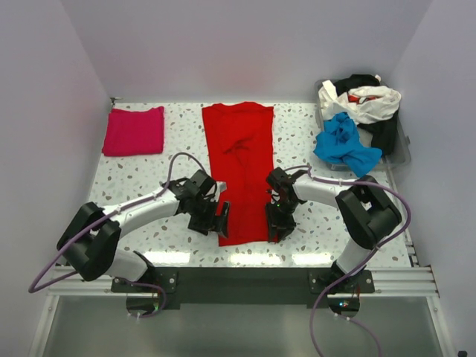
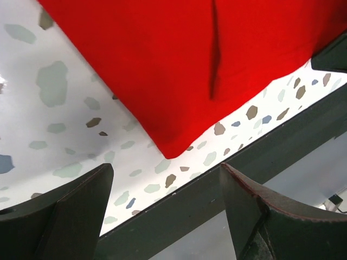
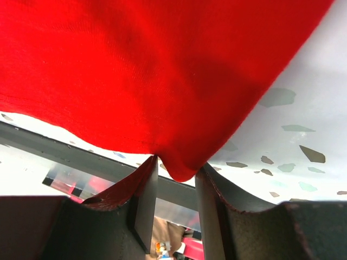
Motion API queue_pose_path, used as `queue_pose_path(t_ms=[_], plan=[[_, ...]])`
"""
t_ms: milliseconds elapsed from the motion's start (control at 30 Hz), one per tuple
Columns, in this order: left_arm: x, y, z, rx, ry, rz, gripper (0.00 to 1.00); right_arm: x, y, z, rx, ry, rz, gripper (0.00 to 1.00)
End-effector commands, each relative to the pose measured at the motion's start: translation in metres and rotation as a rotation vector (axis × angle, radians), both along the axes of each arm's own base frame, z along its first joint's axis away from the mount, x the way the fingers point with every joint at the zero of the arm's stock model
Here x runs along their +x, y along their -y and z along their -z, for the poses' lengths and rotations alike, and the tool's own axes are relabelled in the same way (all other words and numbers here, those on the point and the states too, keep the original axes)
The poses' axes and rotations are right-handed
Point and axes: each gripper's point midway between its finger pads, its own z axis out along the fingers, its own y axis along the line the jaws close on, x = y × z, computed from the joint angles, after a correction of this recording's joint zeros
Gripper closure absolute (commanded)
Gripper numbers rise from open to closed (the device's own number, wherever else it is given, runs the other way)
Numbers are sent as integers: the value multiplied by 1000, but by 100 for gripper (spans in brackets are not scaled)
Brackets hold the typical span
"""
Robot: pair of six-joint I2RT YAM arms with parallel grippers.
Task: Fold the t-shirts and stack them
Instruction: Fold the tshirt
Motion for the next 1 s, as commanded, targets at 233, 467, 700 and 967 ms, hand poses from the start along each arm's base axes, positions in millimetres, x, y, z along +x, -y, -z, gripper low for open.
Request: queue_pose_path(t_ms=[233,467,700,967], plan=[[-13,9,21,-2,-53,26,20,1,7,6,-33,20,-30,61],[-11,3,42,61,-61,44,34,5,13,3,-78,39,-27,65],[-14,0,55,88,-97,64,51,8,18,2,-109,53,-30,66],[-13,-7,57,133,-91,68,97,12,28,4,-165,84,-15,85]])
